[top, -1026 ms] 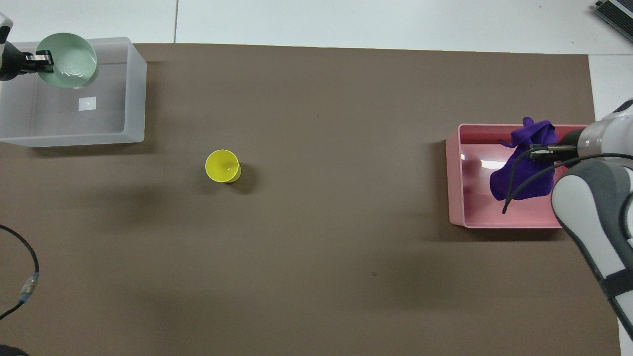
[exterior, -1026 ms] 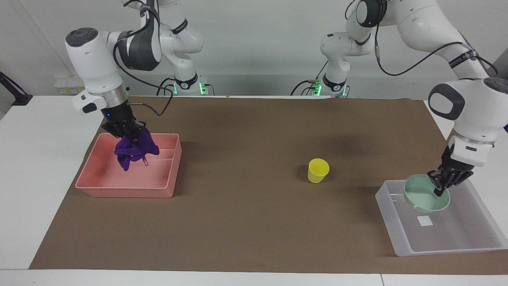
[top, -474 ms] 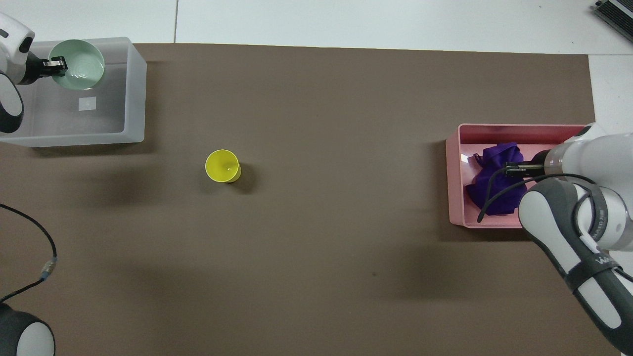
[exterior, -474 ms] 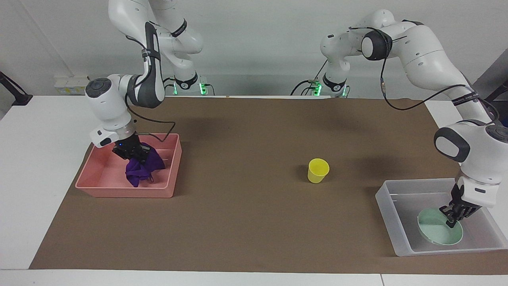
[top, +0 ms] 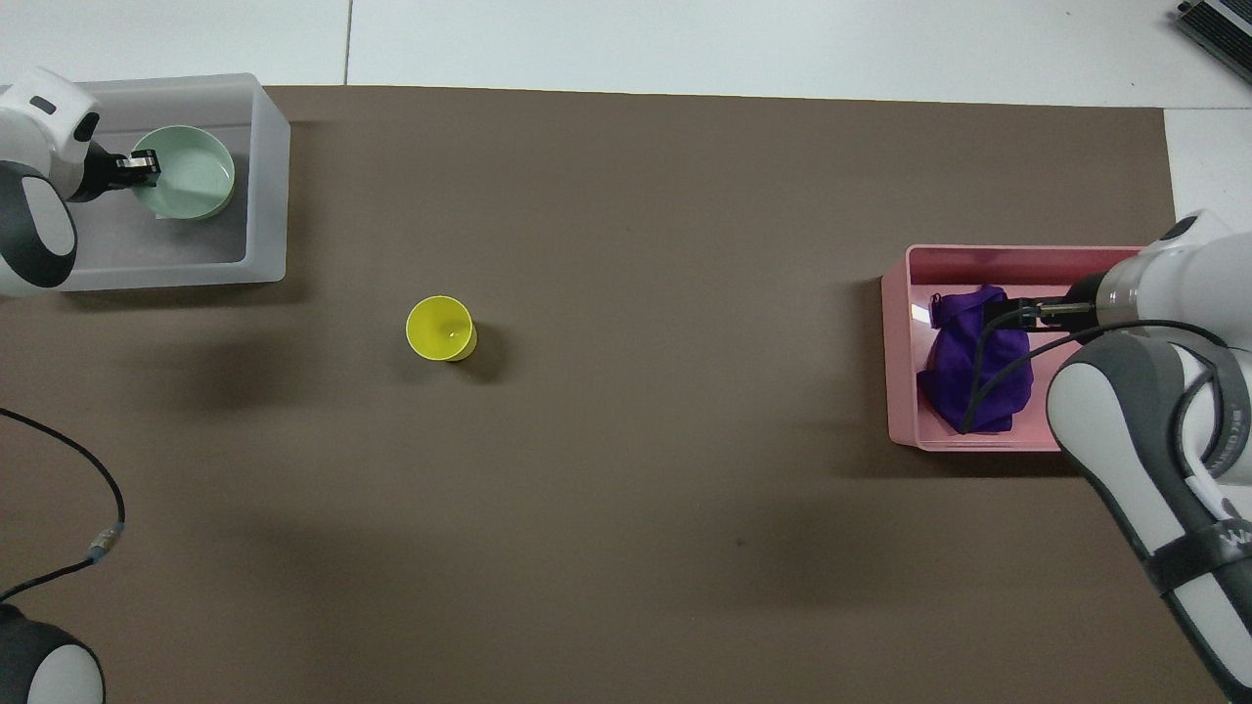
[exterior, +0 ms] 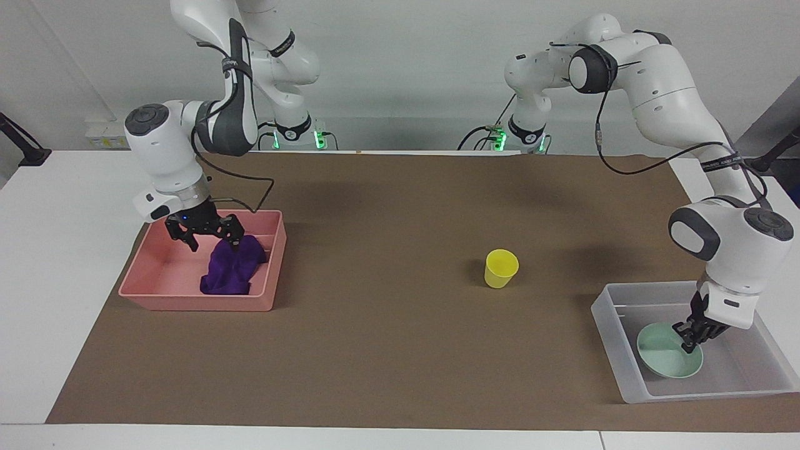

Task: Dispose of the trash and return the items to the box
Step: 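Release the cloth in the pink box while the left gripper lowers the bowl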

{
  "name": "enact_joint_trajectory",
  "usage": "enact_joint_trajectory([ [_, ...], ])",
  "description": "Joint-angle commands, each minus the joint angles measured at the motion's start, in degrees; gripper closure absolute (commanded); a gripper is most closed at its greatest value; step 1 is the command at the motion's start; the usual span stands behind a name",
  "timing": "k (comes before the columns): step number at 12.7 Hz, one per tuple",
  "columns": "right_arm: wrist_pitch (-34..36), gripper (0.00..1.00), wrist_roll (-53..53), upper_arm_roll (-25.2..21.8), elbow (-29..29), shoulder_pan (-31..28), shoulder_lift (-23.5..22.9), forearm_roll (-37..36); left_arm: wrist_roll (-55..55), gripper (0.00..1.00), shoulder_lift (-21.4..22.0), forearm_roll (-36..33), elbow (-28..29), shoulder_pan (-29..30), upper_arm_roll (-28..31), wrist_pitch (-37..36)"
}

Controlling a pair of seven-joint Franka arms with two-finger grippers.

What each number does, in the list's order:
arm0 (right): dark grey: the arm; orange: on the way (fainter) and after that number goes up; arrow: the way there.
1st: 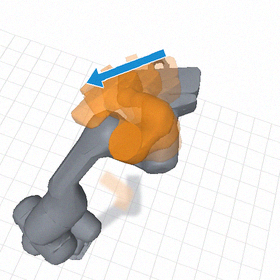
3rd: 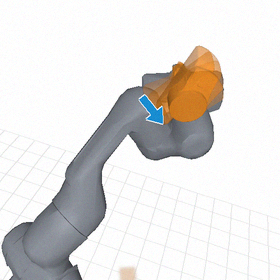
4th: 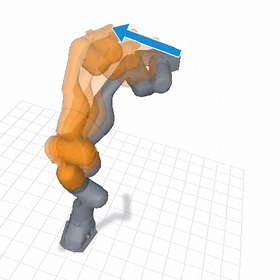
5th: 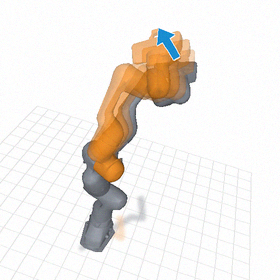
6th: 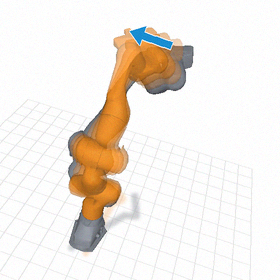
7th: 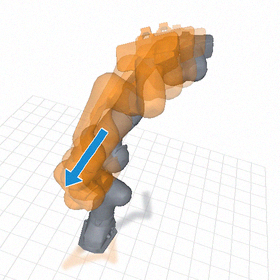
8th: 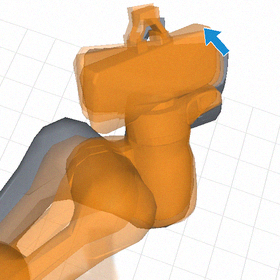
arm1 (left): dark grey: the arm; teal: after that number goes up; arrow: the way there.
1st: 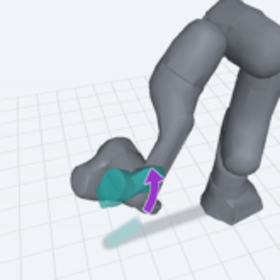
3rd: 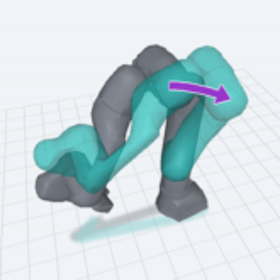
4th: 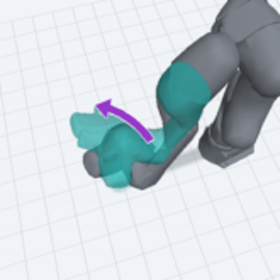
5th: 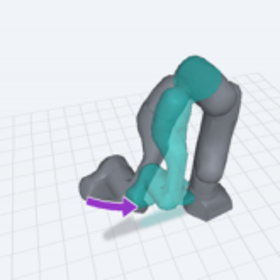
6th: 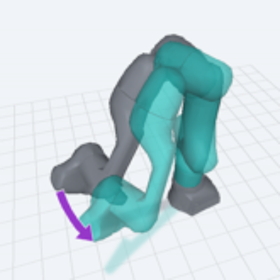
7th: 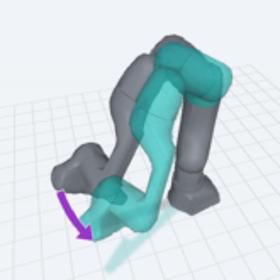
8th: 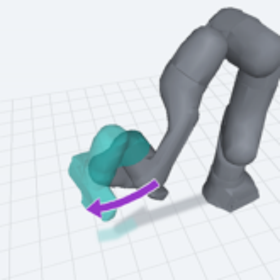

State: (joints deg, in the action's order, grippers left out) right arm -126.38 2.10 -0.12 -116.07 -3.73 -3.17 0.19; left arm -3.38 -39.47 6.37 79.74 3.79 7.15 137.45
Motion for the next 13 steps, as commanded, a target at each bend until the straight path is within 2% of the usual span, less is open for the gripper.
enact_joint_trajectory([
  [1, 4.7, 0.00, -8.6, 0.4, 1.2, 4.2, 2.5, -3.5, -2.4, 0.03, 3.6, 0.1, 2.5, -0.5, 0.2, -2.6],
  [3, 11.7, 0.00, -9.3, 0.9, 5.7, 4.3, 3.5, -3.1, -4.0, 0.00, 6.8, 0.1, 3.1, -1.4, 0.3, -5.8],
  [5, 19.6, 0.00, -9.0, 1.0, 11.5, 4.3, 4.1, -2.6, -4.1, 0.00, 12.5, 0.1, 5.4, -2.8, 0.3, -11.0],
  [9, 28.8, 0.00, -8.6, 1.3, 19.5, 4.1, 5.3, -1.8, -3.9, 0.00, 27.0, 0.0, 21.7, -6.1, 0.2, -11.6],
  [11, 32.7, 0.00, -8.4, 1.2, 23.2, 3.9, 5.1, -1.8, -3.7, 0.00, 31.5, 0.0, 27.2, -6.8, -1.0, -11.8],
  [13, 38.5, 0.00, -8.3, 1.2, 28.9, 3.2, 4.1, -1.9, -3.2, 0.00, 34.0, -0.7, 31.3, -7.0, -4.2, -11.6],
])
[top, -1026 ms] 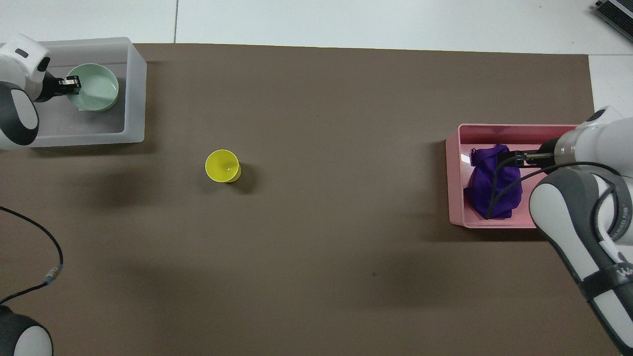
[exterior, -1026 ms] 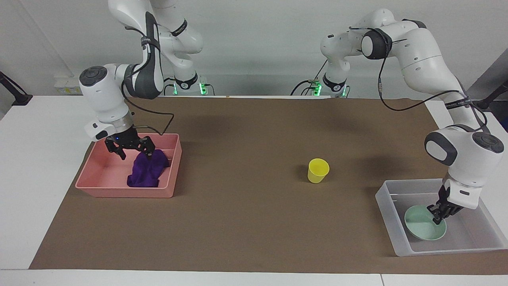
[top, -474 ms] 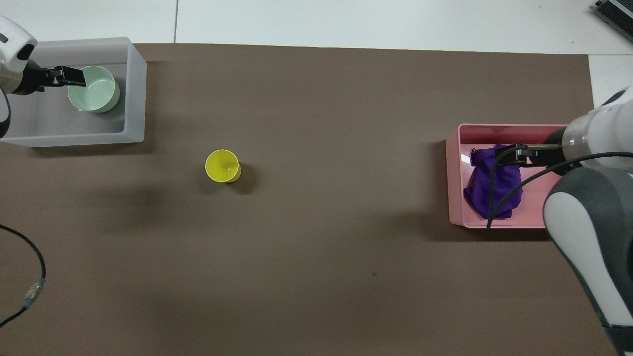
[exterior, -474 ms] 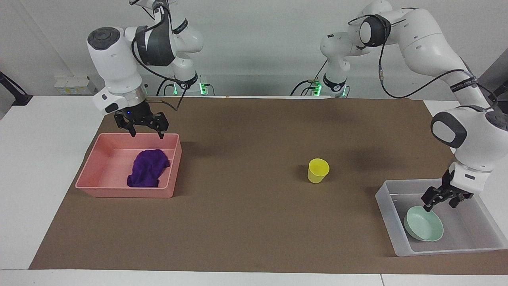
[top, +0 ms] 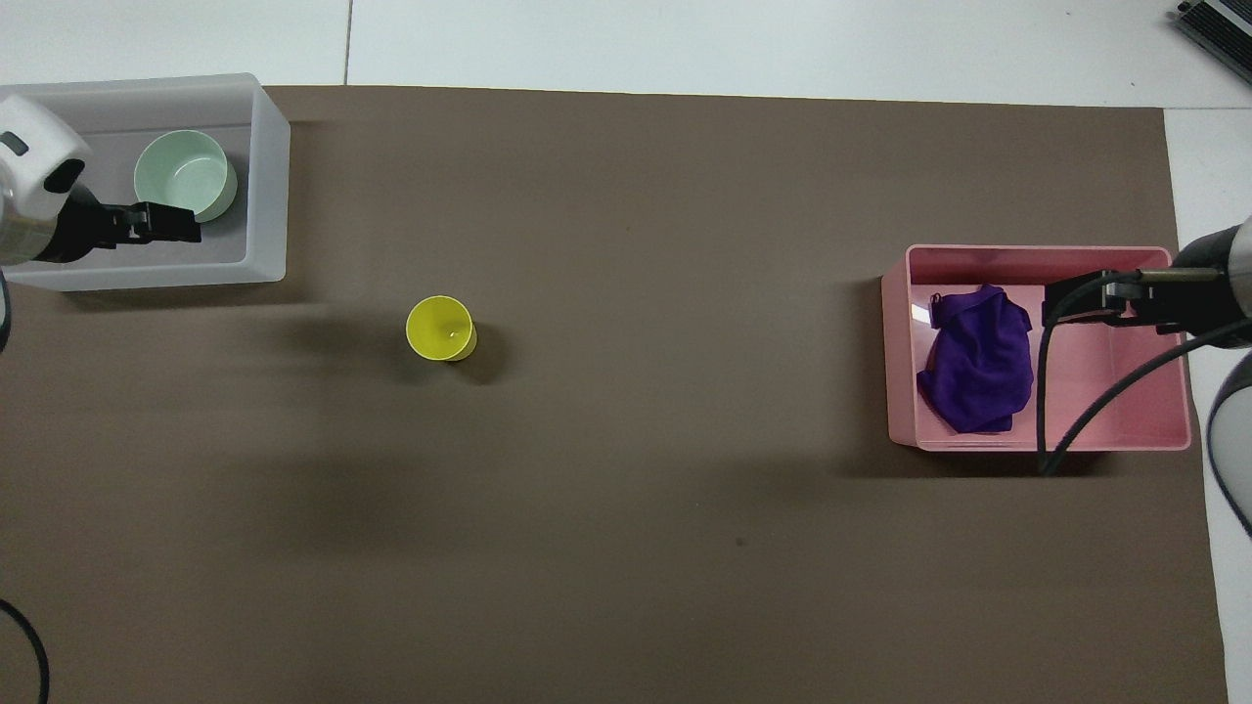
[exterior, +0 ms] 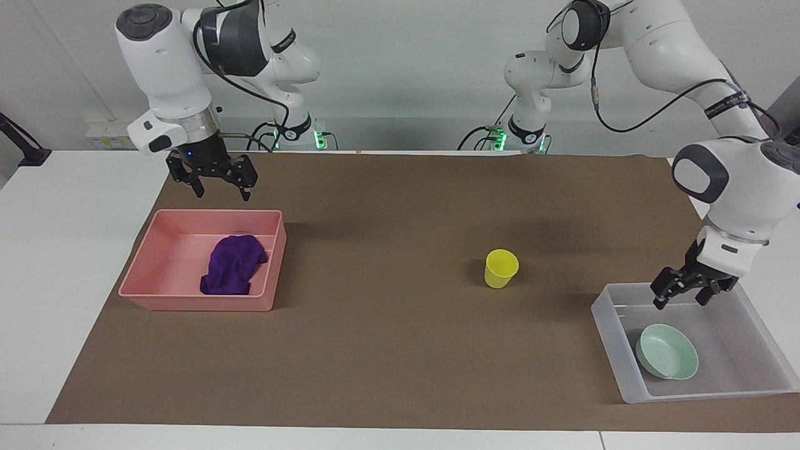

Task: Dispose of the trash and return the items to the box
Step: 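Move the left gripper from the clear box to the yellow cup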

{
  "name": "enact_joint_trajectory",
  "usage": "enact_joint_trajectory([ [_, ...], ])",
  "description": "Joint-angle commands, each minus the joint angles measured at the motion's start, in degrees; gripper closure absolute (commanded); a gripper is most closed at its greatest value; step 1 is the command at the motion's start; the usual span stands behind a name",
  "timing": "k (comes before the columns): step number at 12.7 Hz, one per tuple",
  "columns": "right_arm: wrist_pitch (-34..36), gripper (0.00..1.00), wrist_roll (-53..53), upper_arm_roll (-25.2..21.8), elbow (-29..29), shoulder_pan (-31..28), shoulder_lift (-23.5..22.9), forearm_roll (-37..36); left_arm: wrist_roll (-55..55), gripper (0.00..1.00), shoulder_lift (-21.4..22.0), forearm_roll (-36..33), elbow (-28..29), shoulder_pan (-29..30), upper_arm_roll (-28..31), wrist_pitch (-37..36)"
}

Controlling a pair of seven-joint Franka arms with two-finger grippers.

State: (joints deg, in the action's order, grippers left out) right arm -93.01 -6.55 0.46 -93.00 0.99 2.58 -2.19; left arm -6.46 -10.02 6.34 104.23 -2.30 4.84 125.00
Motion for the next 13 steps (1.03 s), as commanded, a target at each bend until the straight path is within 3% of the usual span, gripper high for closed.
enact_joint_trajectory([
  [1, 8.1, 0.00, 0.7, 0.6, 9.5, -1.7, -3.4, 0.4, 0.8, 0.00, 4.8, -2.4, 8.4, -0.9, -4.4, 1.6],
  [4, 8.0, 0.00, 3.4, 0.4, 8.5, -1.5, -3.6, 0.5, 12.0, 0.00, 5.1, -5.8, 11.6, -0.9, -11.4, 6.5],
  [7, 7.8, 0.00, 4.4, 0.0, 8.3, -1.5, -3.5, 0.4, 14.1, 0.00, 4.8, -6.1, 15.6, -1.2, -16.0, 11.0],
  [12, 7.7, 0.00, 5.1, -0.1, 7.1, -2.3, -2.9, 0.6, 16.8, 0.00, 0.0, -6.2, 16.1, -4.0, -17.1, 16.9],
  [13, 7.7, 0.00, 5.1, -0.1, 6.9, -2.3, -2.8, 0.6, 16.9, 0.12, -1.2, -6.2, 16.1, -4.1, -17.1, 18.3],
])
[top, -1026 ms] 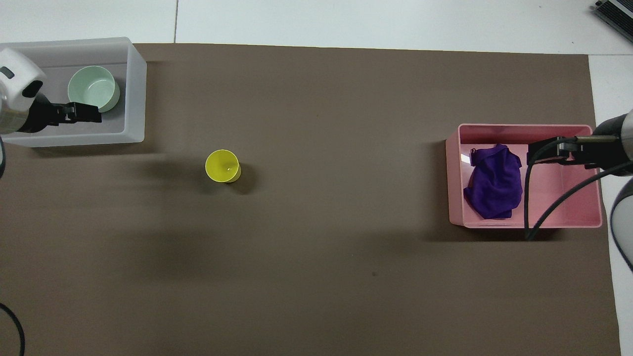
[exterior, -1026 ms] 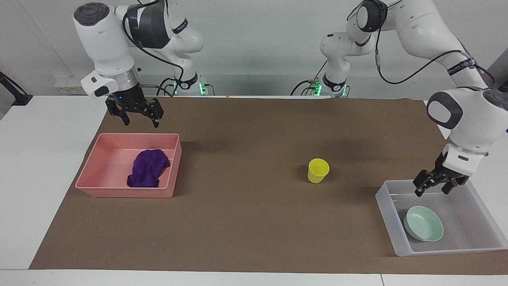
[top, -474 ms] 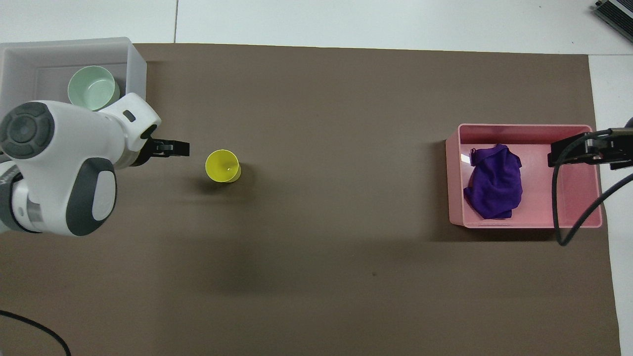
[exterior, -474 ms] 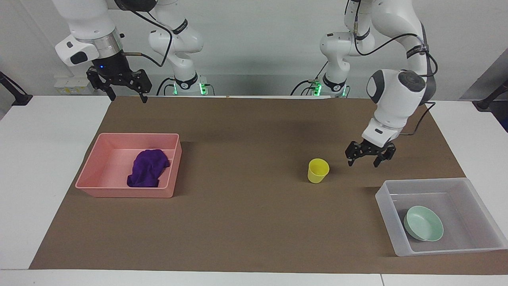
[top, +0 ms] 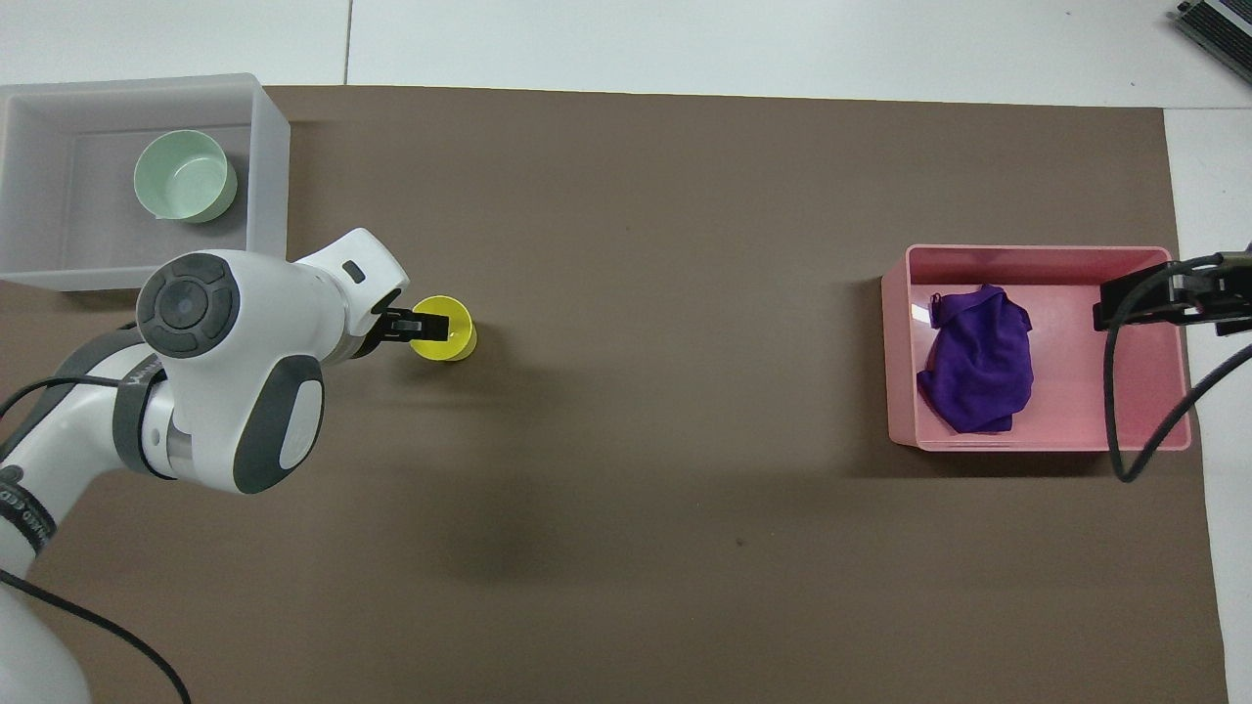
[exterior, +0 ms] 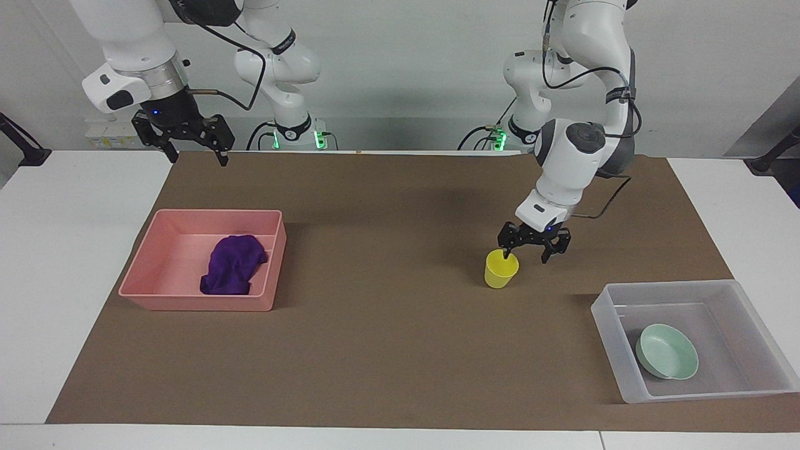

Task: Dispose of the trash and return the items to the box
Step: 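Move the left gripper from the clear box to the yellow cup, then grasp the yellow cup with the left gripper and carry it into the clear box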

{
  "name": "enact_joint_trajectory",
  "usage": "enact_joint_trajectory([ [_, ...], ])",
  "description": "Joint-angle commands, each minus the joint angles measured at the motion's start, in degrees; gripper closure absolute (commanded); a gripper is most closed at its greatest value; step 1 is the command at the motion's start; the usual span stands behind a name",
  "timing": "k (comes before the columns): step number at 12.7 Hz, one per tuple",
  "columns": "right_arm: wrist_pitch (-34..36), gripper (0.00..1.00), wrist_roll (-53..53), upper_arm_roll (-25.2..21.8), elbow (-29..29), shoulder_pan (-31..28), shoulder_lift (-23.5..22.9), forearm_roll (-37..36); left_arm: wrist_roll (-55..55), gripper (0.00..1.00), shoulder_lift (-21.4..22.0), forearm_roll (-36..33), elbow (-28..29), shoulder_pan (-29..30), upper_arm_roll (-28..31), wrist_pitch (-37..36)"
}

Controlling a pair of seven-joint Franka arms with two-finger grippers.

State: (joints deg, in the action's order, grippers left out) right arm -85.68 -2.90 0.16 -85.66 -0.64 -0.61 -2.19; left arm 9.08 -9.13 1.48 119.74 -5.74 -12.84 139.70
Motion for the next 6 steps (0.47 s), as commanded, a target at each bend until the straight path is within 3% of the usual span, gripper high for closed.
enact_joint_trajectory([
  [1, 0.3, 0.00, 1.4, 0.2, -0.8, -0.7, 0.6, 0.6, 2.2, 0.35, -2.4, -1.4, 0.6, -0.8, 0.5, 3.7],
  [2, 0.3, 0.00, 1.4, 0.2, -1.4, -0.7, 0.9, 0.6, 2.4, 0.70, -2.4, -1.4, 0.8, -0.8, 0.4, 3.6],
  [3, 0.3, 0.00, 1.4, 0.3, -1.7, -0.8, 1.1, 0.6, 2.5, 0.93, -2.3, -1.4, 1.5, -1.1, 0.5, 3.3],
  [4, 0.3, 0.00, 1.4, 0.3, -1.8, -0.8, 1.1, 0.6, 2.5, 1.00, -2.2, -1.4, 1.5, -1.3, 0.5, 3.0],
  [6, 0.2, 0.00, 1.2, 0.2, -1.9, -0.8, 1.1, 0.6, 2.5, 1.00, -1.5, -1.4, 1.5, -1.3, 0.6, 2.6],
])
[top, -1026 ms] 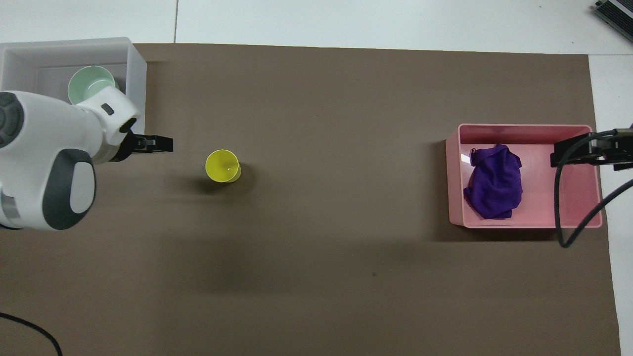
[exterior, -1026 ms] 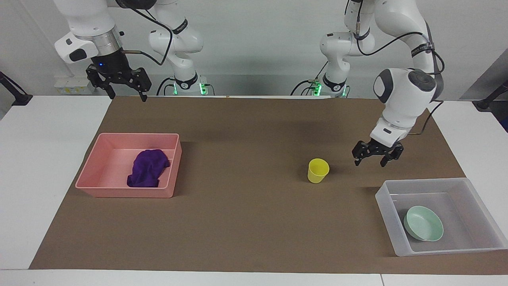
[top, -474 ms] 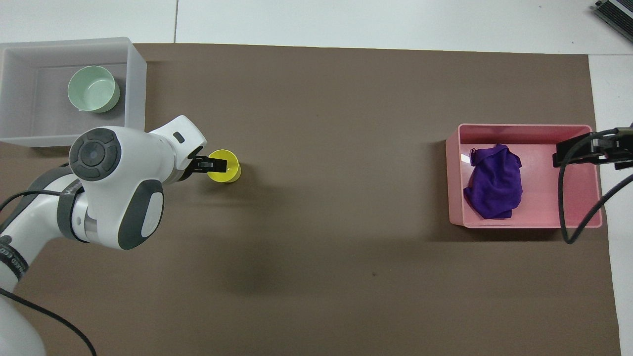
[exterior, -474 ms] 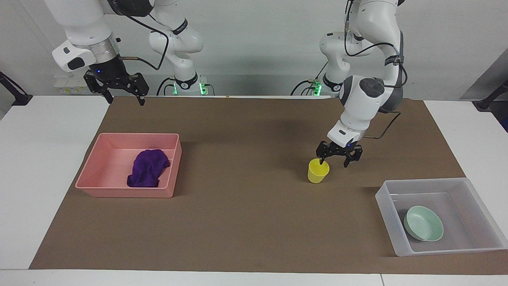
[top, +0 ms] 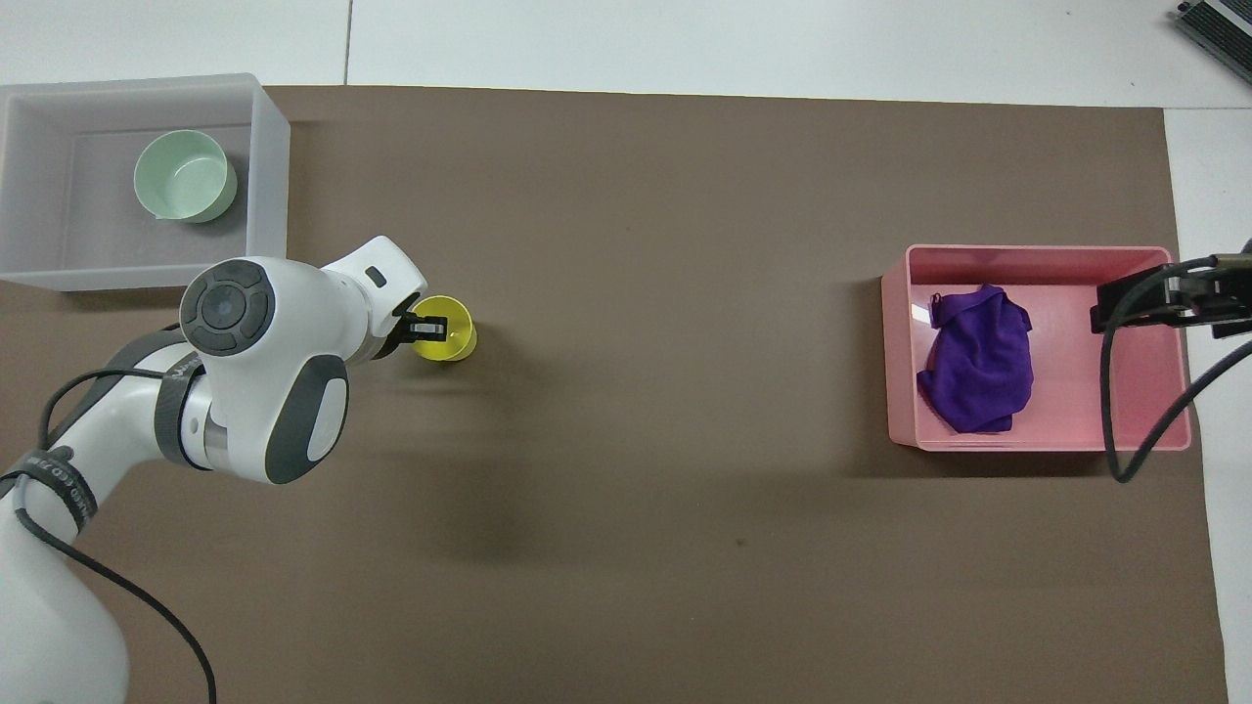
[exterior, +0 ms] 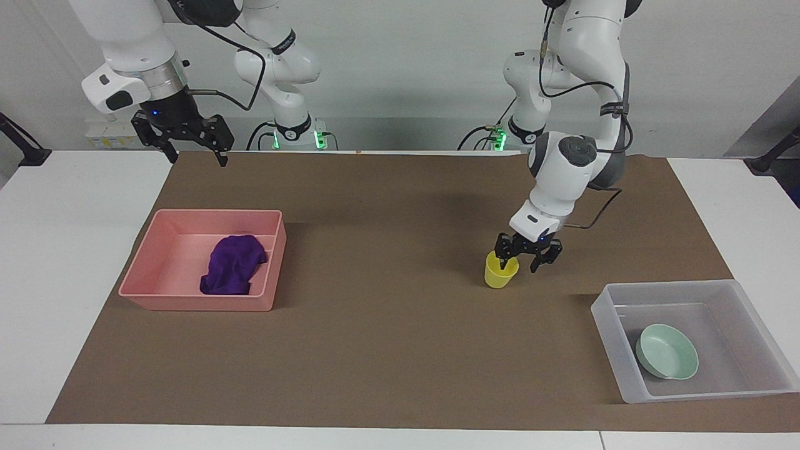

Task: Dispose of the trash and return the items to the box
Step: 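Grasp the yellow cup with the left gripper and carry it into the clear box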

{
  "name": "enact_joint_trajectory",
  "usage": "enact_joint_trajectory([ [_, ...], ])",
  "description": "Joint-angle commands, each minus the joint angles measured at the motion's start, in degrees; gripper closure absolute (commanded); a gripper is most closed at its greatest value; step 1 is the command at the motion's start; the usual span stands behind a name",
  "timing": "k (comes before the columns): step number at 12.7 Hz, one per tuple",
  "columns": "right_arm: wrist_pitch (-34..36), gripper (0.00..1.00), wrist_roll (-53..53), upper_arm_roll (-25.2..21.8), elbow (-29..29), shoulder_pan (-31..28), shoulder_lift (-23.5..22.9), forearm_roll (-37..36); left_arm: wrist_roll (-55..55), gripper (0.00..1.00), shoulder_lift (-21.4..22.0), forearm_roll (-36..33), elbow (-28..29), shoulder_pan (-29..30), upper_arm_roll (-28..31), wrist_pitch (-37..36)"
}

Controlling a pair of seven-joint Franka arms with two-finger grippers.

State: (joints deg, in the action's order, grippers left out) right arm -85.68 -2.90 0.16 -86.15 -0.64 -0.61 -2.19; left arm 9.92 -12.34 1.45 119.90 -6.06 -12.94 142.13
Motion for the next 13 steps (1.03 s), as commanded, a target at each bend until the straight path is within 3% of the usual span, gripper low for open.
enact_joint_trajectory([
  [1, 0.2, 0.00, 1.2, 0.3, -1.4, -0.8, 1.1, 0.6, 1.7, 1.00, 2.5, -1.4, 0.9, -0.9, 0.7, 0.0],
  [5, 0.2, 0.00, 1.2, 0.2, -1.5, -0.8, 1.1, 0.6, 1.3, 1.00, 4.4, -1.4, -4.9, -0.2, 5.3, -5.6],
  [11, 0.2, 0.00, 1.1, 0.2, -2.1, -0.8, 1.4, 0.6, -3.7, 1.00, -2.1, -1.1, -22.7, 0.1, 16.2, -11.9],
  [13, 0.2, 0.00, 1.3, 0.2, -2.1, -0.8, 1.4, 0.6, -8.6, 1.00, -3.7, 1.4, -25.1, 2.5, 19.0, -12.4],
])
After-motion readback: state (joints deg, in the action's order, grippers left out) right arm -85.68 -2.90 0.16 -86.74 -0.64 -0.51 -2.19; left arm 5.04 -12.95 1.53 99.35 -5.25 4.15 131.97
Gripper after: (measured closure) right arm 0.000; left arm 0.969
